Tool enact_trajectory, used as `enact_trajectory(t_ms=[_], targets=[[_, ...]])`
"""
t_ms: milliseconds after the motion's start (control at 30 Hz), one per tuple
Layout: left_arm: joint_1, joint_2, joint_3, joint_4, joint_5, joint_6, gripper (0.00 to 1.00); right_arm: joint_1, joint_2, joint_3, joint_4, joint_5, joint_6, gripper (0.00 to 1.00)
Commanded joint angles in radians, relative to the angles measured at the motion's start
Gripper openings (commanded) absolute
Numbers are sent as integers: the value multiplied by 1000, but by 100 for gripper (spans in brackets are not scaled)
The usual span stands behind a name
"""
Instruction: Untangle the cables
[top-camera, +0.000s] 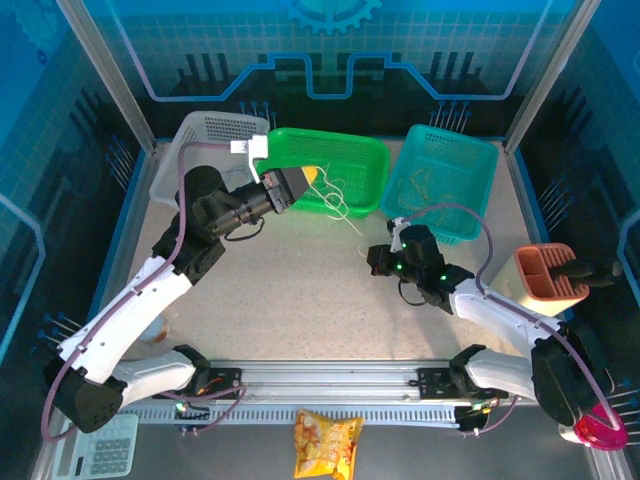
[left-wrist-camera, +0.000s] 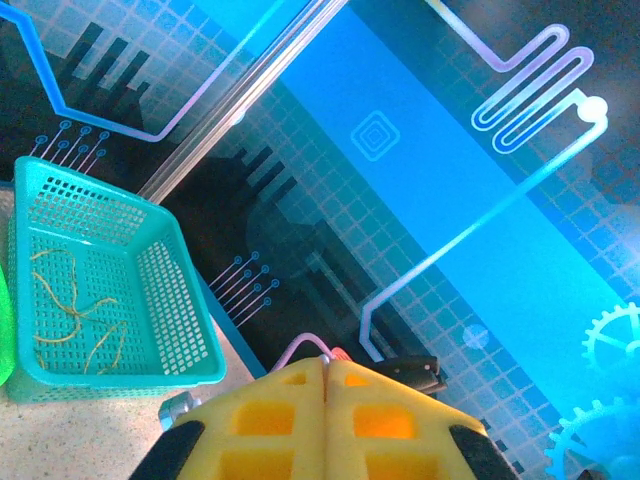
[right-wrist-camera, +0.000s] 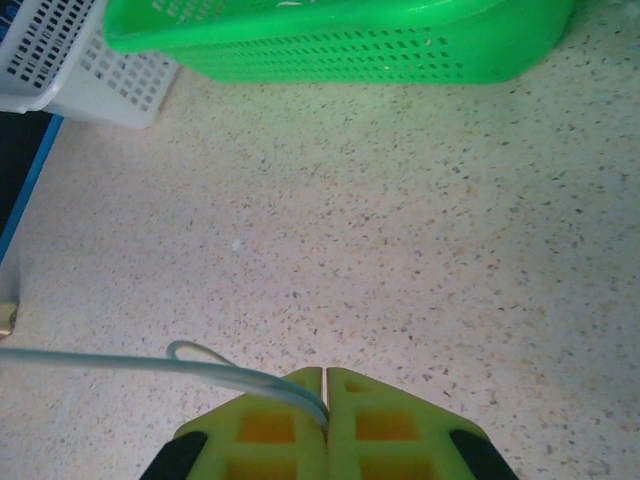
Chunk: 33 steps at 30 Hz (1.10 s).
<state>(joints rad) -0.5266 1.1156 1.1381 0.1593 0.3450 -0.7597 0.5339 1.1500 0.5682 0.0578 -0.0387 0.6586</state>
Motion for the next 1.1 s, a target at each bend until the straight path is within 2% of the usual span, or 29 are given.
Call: enact_trajectory(t_ms=[0,133,300,500,767,967,1067], targets=[[-1,-16,15,128,18,5,0,-4,-5,-6,-26,-36,0,3],[-2,-13,-10,150,28,8,0,-1,-33,43,-62,-65,-16,30],[-2,-13,-24,161,31,19,0,1,-75,98,-127,-54,-28,44],[-2,-11,-32,159,25,30,0,0,-122,133,-176,-38,-36,65],[-3,-10,-34,147,7,42,0,-1,-187,141,-190,-47,-35,73],[-2,-11,-30,142,2,51,0,-8,-195,140,-200,-36,-35,72],[-2,-11,-36,136,3,53,0,-8,-217,148,-187,-53,-18,68]])
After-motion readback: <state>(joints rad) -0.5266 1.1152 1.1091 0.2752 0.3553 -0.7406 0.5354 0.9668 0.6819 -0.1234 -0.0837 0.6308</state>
